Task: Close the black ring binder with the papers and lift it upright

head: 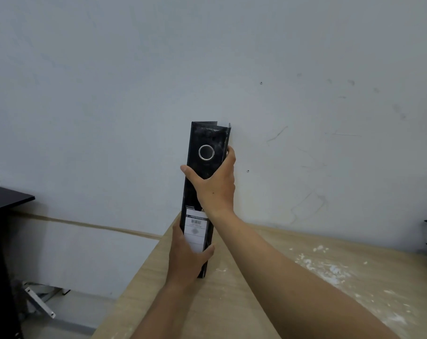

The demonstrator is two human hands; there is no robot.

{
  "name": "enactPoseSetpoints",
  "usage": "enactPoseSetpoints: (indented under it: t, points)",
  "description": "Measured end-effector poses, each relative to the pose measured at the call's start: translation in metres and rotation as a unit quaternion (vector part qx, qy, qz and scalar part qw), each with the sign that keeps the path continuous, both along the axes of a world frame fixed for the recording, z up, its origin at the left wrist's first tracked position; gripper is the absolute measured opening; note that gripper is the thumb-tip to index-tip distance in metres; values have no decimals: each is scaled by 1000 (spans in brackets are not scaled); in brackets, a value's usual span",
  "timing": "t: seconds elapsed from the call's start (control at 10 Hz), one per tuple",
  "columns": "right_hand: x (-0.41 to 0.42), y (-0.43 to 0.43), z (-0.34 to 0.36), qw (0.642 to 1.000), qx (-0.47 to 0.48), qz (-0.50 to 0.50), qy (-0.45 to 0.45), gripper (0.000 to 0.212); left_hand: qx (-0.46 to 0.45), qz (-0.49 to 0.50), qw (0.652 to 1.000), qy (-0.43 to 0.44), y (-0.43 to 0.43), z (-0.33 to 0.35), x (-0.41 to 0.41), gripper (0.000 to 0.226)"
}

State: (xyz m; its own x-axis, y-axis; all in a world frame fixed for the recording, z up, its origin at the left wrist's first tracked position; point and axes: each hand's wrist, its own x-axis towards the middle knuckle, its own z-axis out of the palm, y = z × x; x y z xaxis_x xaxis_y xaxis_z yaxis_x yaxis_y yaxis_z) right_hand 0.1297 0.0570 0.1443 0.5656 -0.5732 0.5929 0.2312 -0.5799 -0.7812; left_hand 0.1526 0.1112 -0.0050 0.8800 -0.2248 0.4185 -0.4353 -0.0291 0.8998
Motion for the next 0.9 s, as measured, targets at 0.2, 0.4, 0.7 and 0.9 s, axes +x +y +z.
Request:
enactPoseSetpoints:
  t: [0.2, 0.4, 0.7, 0.9]
  points:
    - [1, -1, 0, 999, -5, 15, 37, 110, 4, 18, 1000, 10, -1, 2, -4, 96]
    - [0, -3, 2, 998, -18, 28, 57, 109, 37, 44, 998, 27, 4, 5, -7, 96]
    - [-13, -9, 10, 994, -29, 38, 96, 93, 3, 20, 1000, 11, 18, 21, -19, 80]
    - [-62, -18, 27, 982, -110, 37, 147, 79, 58, 57, 994, -69, 34, 62, -40, 81]
